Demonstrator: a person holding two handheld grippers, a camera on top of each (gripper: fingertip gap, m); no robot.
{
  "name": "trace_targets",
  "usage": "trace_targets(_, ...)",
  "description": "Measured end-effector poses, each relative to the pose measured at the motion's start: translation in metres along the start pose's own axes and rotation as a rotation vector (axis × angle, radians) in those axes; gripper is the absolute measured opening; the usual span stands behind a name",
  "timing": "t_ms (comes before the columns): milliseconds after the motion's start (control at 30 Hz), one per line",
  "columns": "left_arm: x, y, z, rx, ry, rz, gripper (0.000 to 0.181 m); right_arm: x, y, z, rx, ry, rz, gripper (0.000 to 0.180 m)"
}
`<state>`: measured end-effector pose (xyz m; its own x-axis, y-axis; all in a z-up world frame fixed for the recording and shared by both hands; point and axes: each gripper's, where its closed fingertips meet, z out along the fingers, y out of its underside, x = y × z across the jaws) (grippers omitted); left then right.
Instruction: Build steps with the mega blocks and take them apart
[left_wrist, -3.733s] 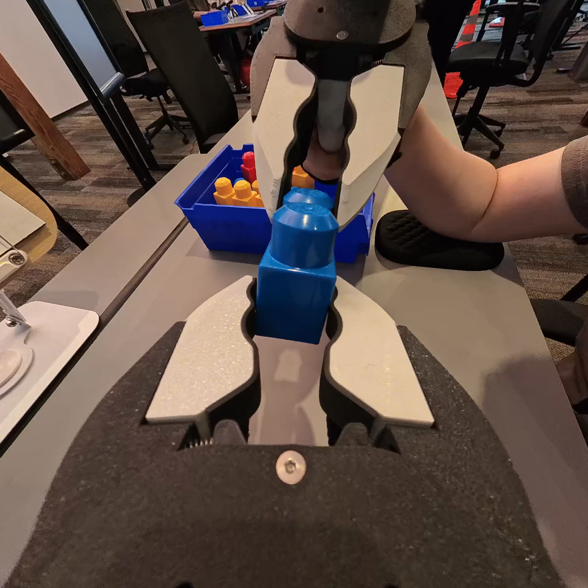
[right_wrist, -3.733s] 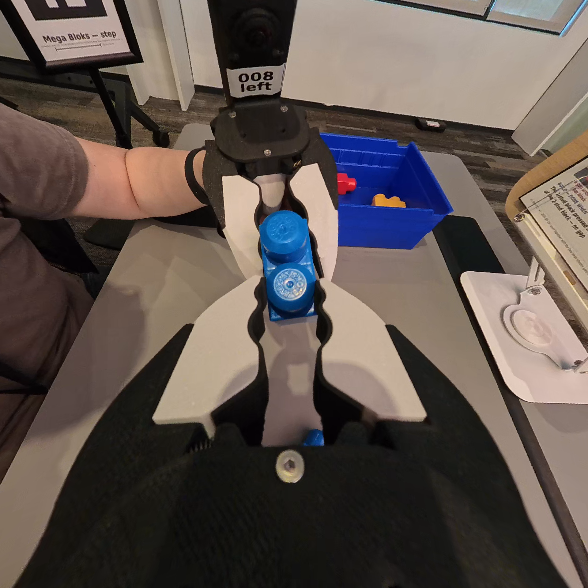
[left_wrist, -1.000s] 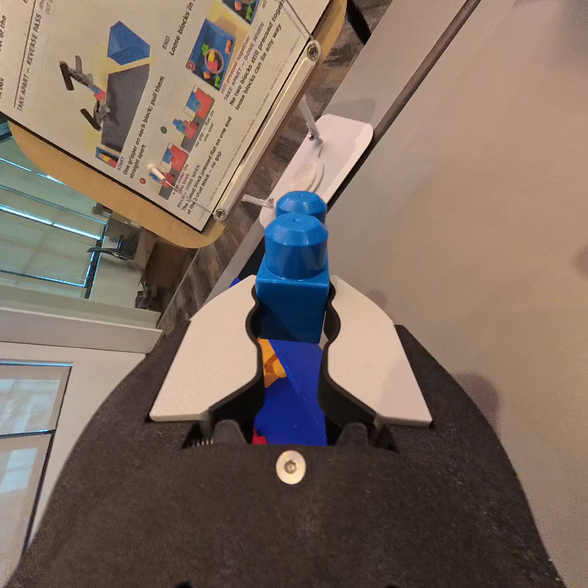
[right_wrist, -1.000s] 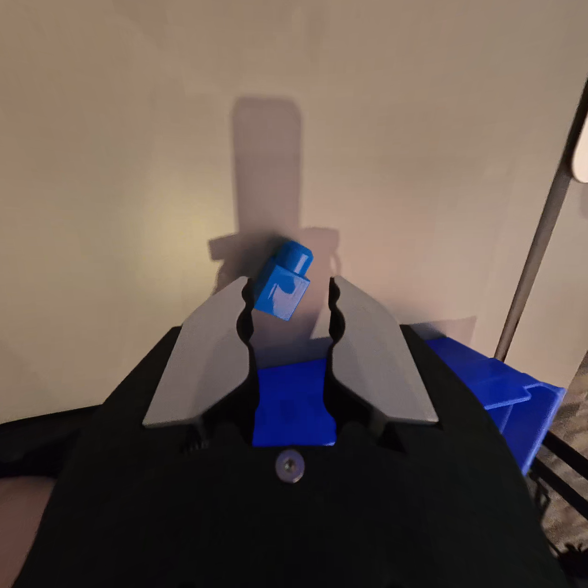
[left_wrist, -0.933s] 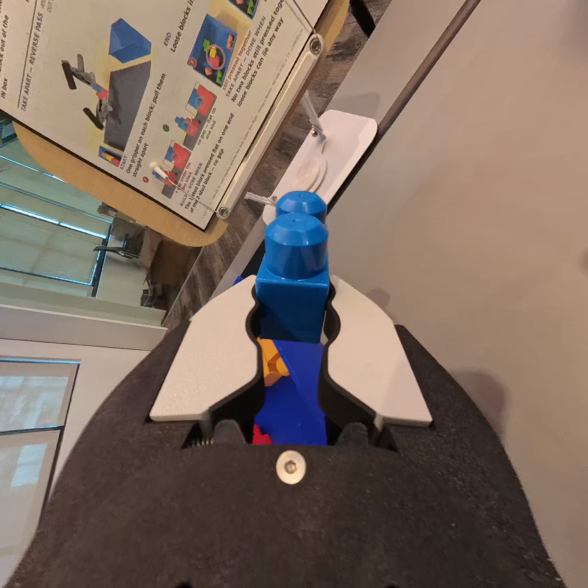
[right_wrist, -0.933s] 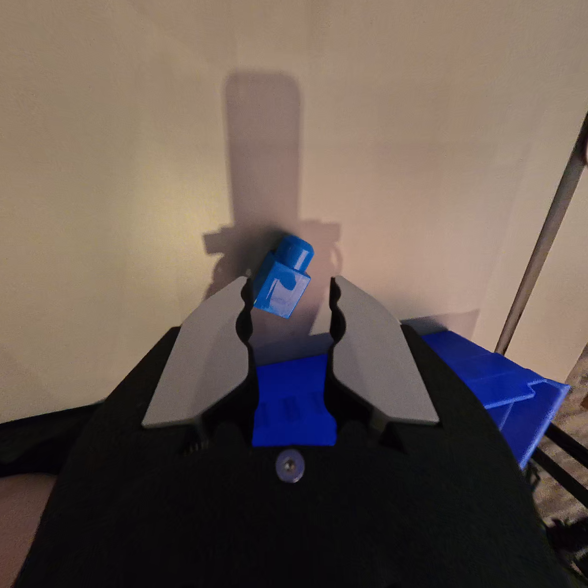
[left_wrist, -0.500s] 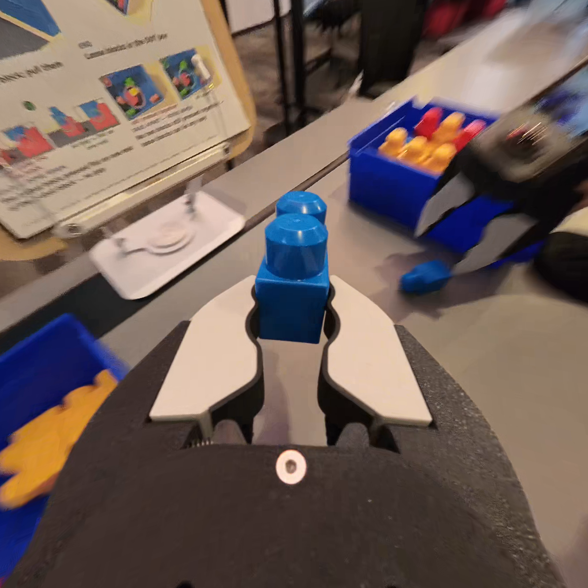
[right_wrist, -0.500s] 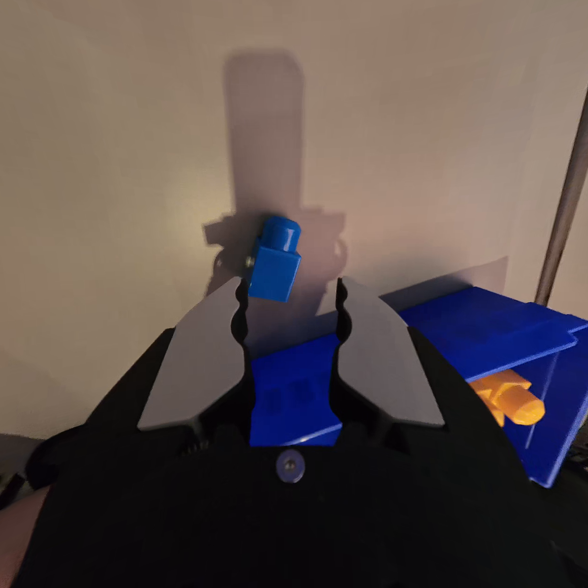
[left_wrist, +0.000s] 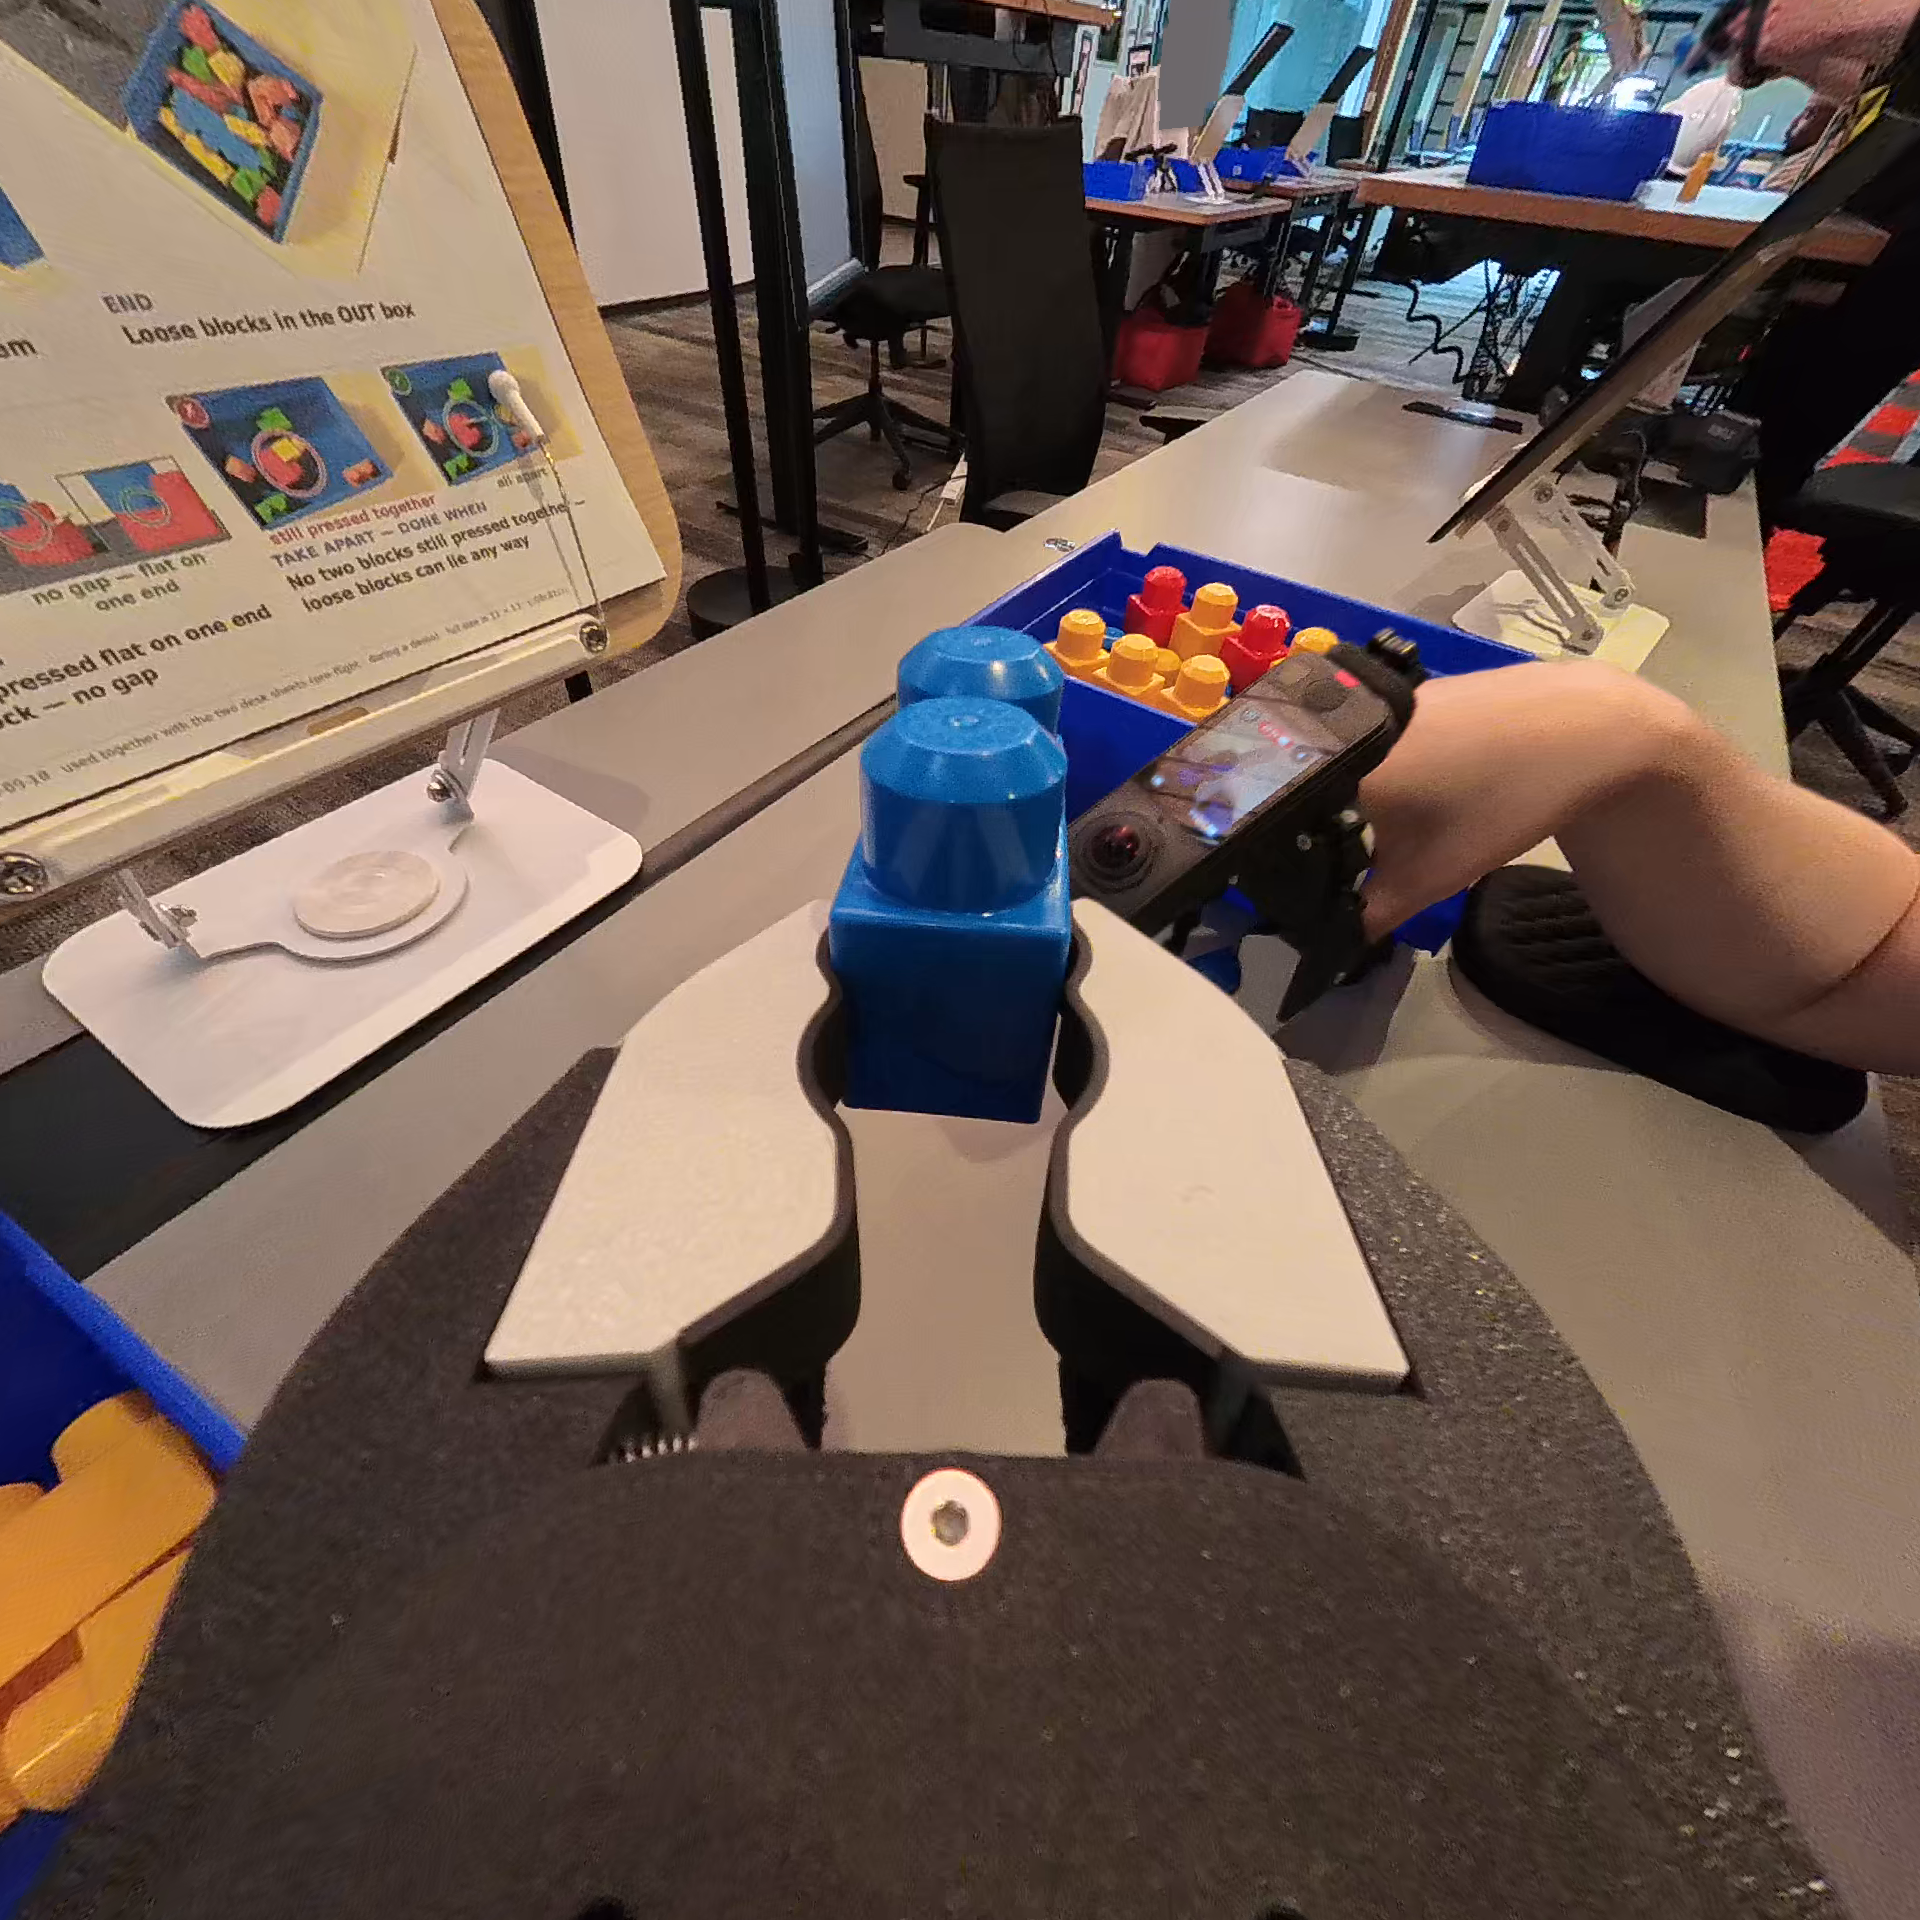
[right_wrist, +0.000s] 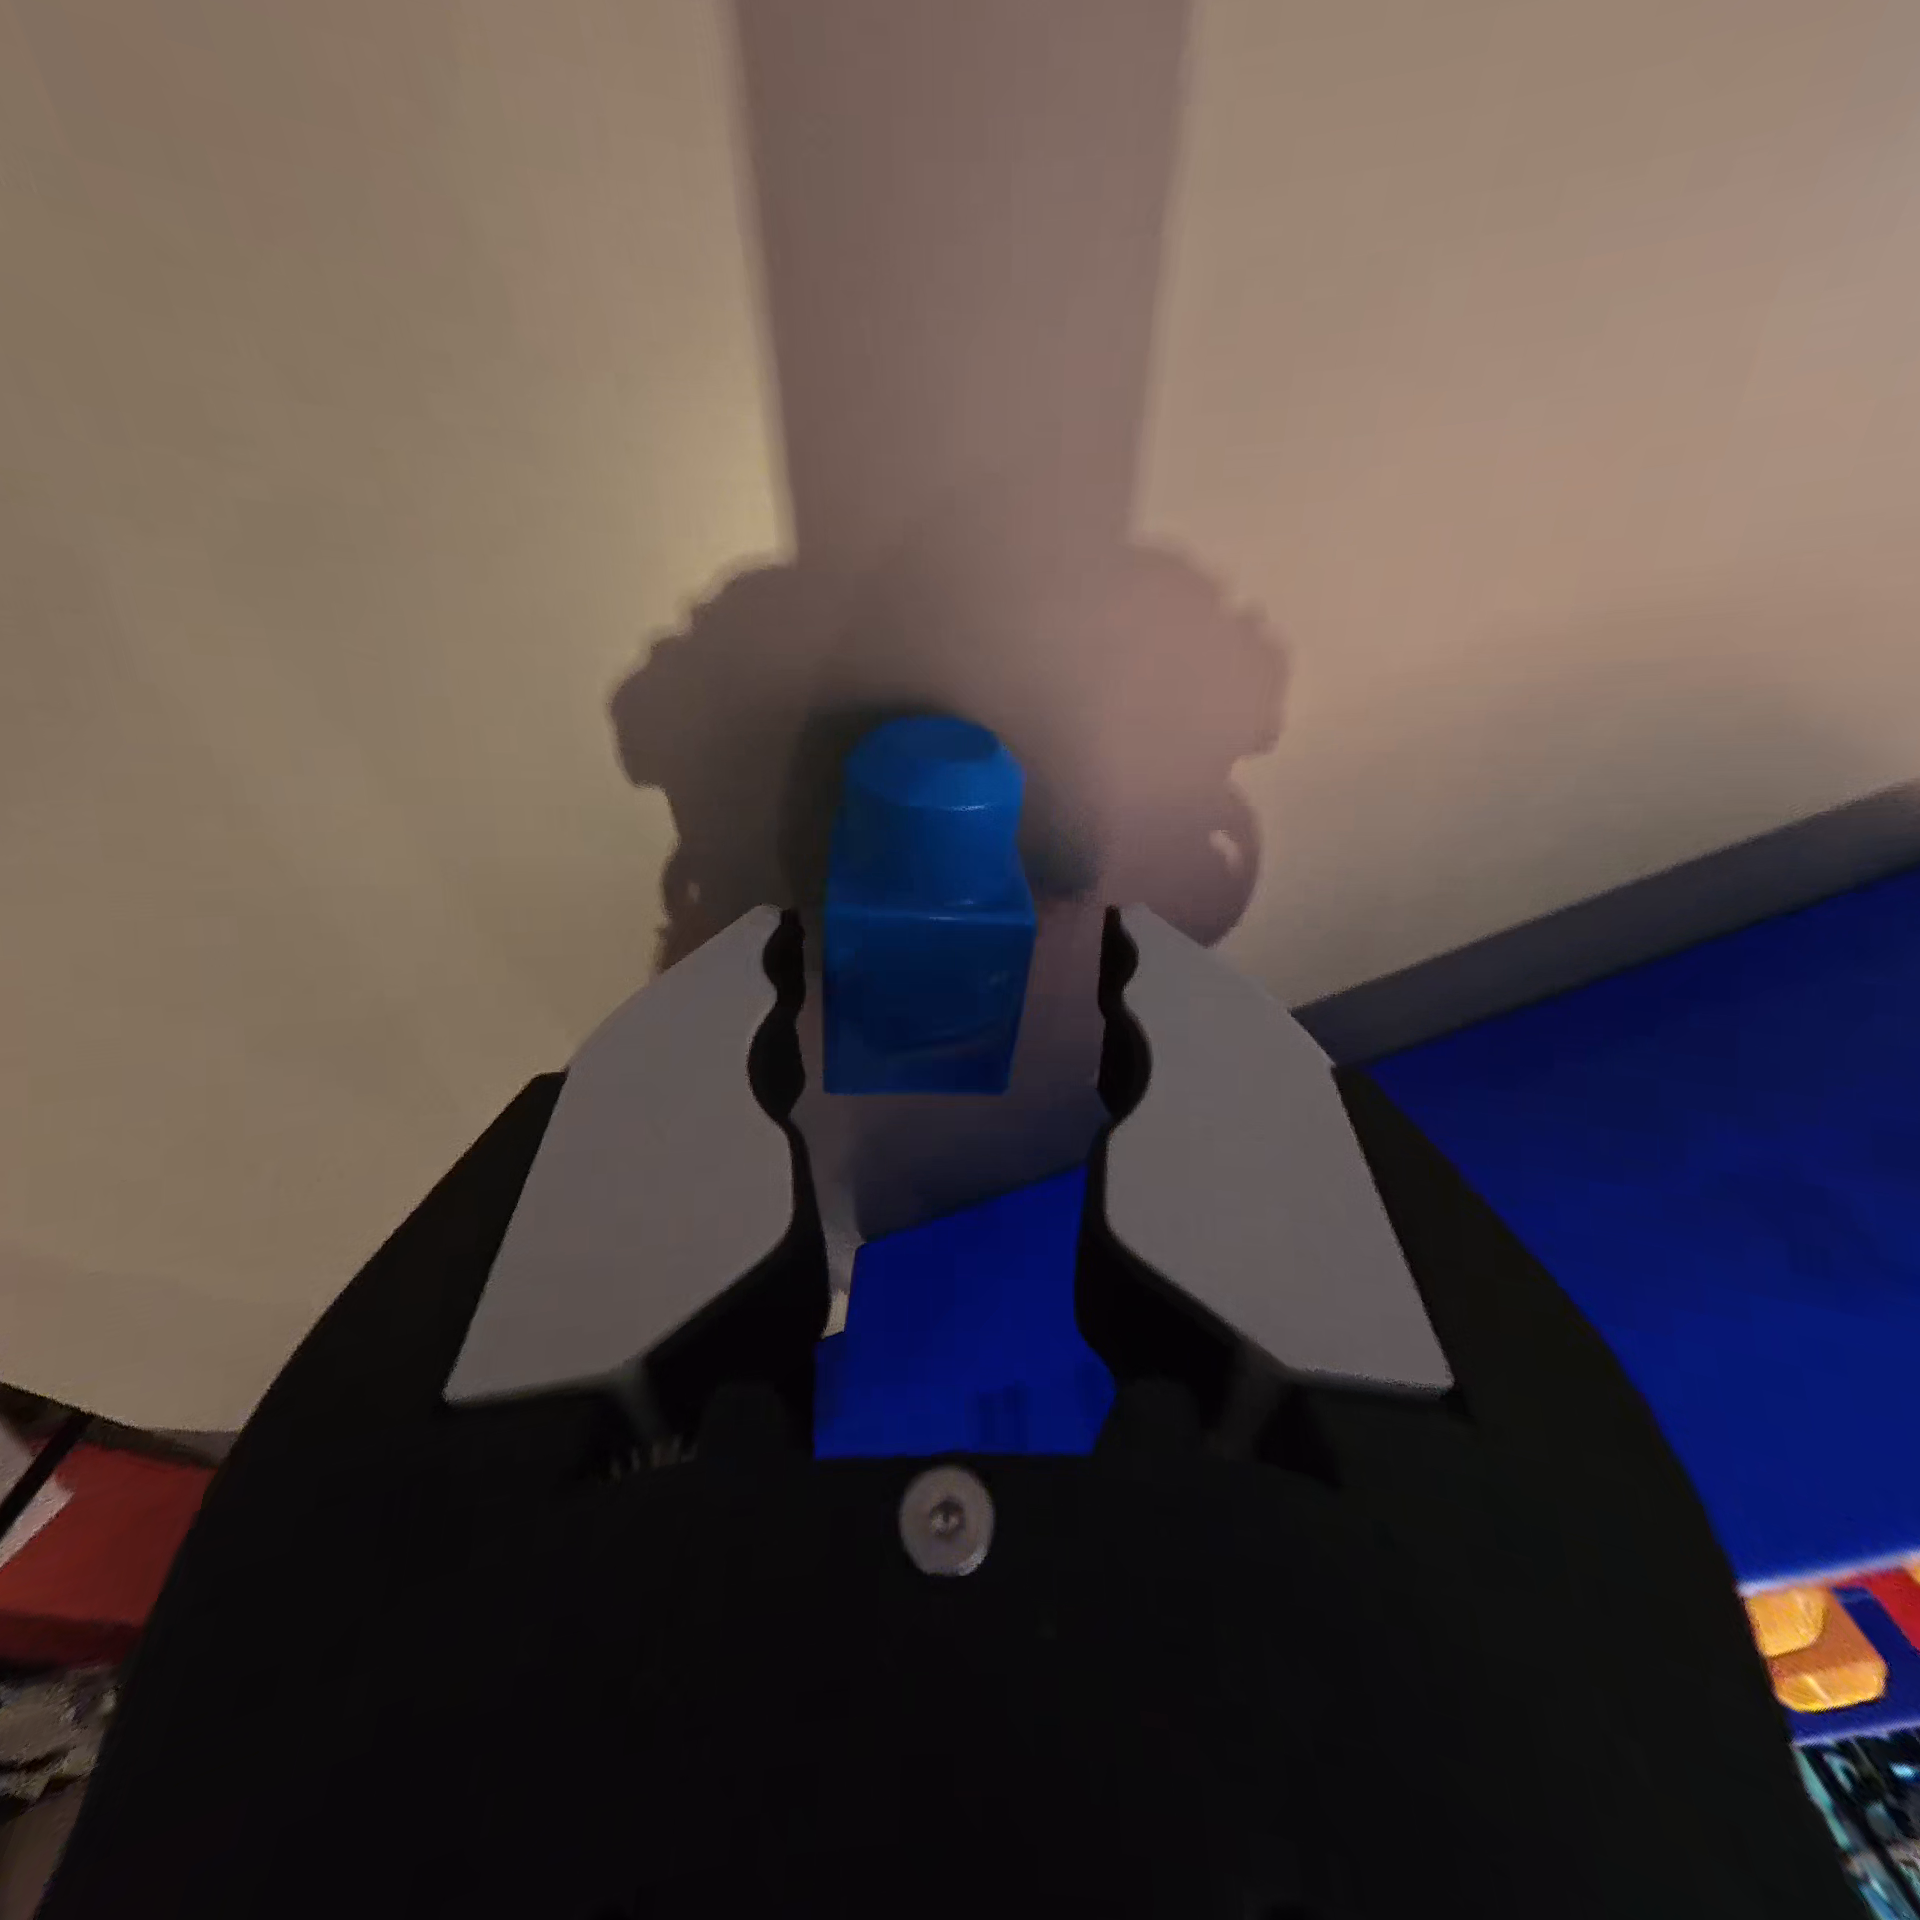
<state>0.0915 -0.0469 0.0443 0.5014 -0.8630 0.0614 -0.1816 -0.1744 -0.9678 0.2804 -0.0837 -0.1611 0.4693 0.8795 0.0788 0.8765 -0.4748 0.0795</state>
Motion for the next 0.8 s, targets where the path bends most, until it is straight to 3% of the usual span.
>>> trace_targets(67,0.002,-0.002,-0.001,0.009,0.014,-0.006,0.037,-0.002,0.002,0.003,-0.029,-0.025,-0.008,0.038)
trace_targets(167,0.006,-0.004,-0.001,0.03,0.05,-0.037,0.037,-0.003,0.002,-0.006,0.001,-0.067,0.014,0.038)
trace_targets(267,0.013,-0.005,0.001,0.053,0.103,-0.084,0.036,0.01,-0.003,-0.034,0.154,-0.069,0.055,0.037)
trace_targets(400,0.032,-0.007,0.006,0.087,0.237,-0.187,0.037,0.028,-0.026,-0.103,0.574,-0.108,0.113,0.037)
trace_targets(633,0.075,0.009,0.032,0.065,0.403,-0.263,0.036,0.008,-0.045,-0.238,1.364,-0.429,0.029,0.037)
trace_targets(733,0.089,0.017,0.043,0.045,0.408,-0.225,0.037,-0.005,-0.05,-0.266,1.573,-0.609,0.039,0.036)
trace_targets(800,0.096,0.021,0.047,0.028,0.415,-0.214,0.036,-0.016,-0.059,-0.266,1.593,-0.722,0.051,0.036)
